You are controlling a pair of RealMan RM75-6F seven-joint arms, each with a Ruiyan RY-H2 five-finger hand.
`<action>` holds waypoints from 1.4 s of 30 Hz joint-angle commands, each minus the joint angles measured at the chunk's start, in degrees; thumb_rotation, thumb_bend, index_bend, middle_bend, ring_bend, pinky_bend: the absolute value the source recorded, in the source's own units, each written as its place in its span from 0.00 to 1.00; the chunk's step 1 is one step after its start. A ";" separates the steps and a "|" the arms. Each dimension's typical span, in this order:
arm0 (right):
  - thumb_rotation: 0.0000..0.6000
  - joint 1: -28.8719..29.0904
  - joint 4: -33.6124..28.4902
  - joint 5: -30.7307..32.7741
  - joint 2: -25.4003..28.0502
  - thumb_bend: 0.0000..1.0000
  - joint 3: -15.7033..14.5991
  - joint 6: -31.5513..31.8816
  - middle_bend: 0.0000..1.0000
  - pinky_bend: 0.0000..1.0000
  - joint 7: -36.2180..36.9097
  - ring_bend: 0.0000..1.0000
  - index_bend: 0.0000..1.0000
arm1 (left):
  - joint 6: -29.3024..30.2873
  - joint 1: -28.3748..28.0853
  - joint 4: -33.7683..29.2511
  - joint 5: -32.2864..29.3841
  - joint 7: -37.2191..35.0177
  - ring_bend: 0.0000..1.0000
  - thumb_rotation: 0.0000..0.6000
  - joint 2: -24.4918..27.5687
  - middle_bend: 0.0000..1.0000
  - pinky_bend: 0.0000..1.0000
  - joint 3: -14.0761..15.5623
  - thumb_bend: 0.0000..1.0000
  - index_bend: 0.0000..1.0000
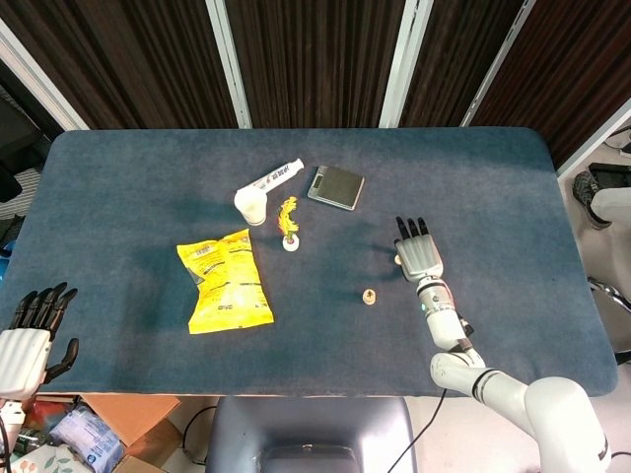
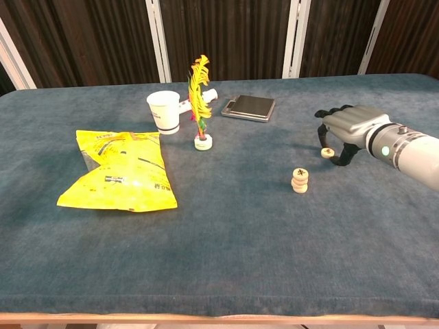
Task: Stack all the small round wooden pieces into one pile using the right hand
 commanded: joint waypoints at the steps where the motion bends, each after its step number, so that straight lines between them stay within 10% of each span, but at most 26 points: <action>1: 1.00 0.07 -0.13 0.03 -0.10 0.48 0.02 0.01 0.09 0.00 -0.15 0.00 0.57 | 0.03 -0.03 0.03 -0.01 -0.13 0.00 1.00 -0.02 0.02 0.03 -0.04 0.50 0.00; 33: 1.00 0.02 -1.28 -3.09 -0.90 0.48 -0.31 2.17 0.13 0.04 3.26 0.00 0.72 | 0.91 0.32 0.10 0.34 -0.82 0.00 1.00 0.20 0.02 0.03 0.18 0.50 0.00; 42: 1.00 -2.27 -11.44 -7.70 4.43 0.48 -0.23 6.58 0.13 0.04 9.38 0.00 0.72 | -0.23 -0.55 1.05 -0.56 -1.18 0.00 1.00 -0.36 0.02 0.03 -0.55 0.50 0.00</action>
